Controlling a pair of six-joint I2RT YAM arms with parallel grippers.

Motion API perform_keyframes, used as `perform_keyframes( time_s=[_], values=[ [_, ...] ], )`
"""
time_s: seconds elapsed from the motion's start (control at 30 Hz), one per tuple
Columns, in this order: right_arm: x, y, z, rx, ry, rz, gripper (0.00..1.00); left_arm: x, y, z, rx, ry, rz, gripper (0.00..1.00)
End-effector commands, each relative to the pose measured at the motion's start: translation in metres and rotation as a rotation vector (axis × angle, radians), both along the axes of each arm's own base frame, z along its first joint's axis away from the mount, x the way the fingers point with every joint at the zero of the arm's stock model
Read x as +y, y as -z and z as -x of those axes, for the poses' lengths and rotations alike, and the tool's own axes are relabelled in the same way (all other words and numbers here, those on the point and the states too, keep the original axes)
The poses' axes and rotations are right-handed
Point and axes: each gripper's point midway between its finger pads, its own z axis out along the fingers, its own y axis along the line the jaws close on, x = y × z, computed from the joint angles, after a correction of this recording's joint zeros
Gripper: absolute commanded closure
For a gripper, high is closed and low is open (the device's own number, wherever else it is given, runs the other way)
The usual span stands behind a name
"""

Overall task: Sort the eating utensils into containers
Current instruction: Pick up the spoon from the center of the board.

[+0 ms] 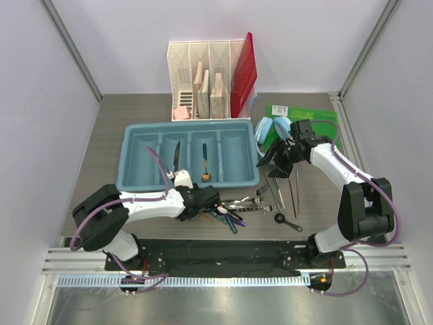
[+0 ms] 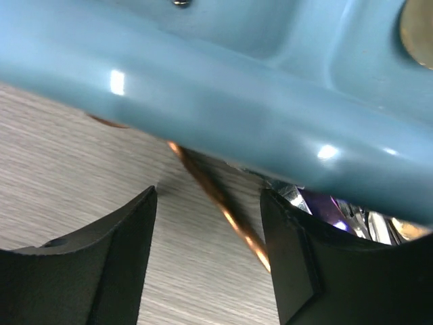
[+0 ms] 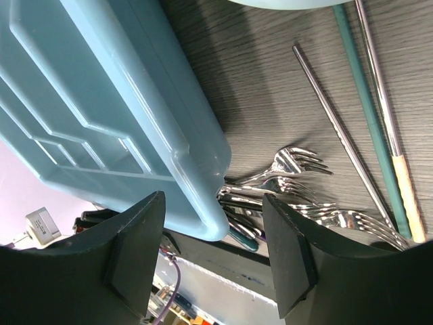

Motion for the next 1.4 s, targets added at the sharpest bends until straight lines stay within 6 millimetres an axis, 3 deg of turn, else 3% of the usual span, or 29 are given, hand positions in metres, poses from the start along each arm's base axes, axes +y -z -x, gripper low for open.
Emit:
perform_keyframes(
  time_s=[0.0,0.17,0.27,0.37,0.4,0.53,0.67,0.9,1.03,1.2,1.37],
  values=[
    [0.004,-0.008,-0.005,-0.024,-0.020,-0.014,0.35,0.004,0.004,0.006,0.030,0.001,-0.018,0.41],
    [0.005,-0.006,-0.007,-0.023,-0.019,-0.016,0.36,0.016,-0.001,0.019,0.049,-0.006,0.009,0.49],
    [0.005,-0.007,-0.007,-0.026,-0.019,-0.016,0.35,0.024,0.011,0.027,0.068,-0.008,0.011,0.51],
    [0.005,-0.007,-0.006,-0.029,-0.019,-0.017,0.36,0.020,0.013,0.029,0.090,0.003,0.014,0.57],
    [0.005,-0.008,-0.006,-0.030,-0.018,-0.017,0.35,0.024,0.015,0.032,0.108,0.005,-0.012,0.64],
    [0.005,-0.008,-0.007,-0.031,-0.013,-0.020,0.36,0.023,0.014,0.035,0.147,0.041,-0.045,0.72],
    [0.005,-0.011,-0.008,-0.041,-0.002,-0.024,0.36,0.028,0.019,0.044,0.172,0.061,-0.024,1.00],
    [0.005,-0.007,-0.007,-0.034,0.022,-0.031,0.35,0.052,0.005,0.064,0.186,0.036,0.005,1.00],
    [0.007,-0.005,-0.011,-0.034,0.036,-0.045,0.36,0.069,-0.017,0.077,0.174,0.016,0.050,1.00],
    [0.011,-0.006,-0.019,-0.041,0.060,-0.067,0.35,0.076,-0.043,0.076,0.112,-0.006,0.117,1.00],
    [0.015,-0.007,-0.025,-0.047,0.063,-0.075,0.36,0.078,-0.073,0.067,0.080,0.026,0.068,1.00]
  ],
)
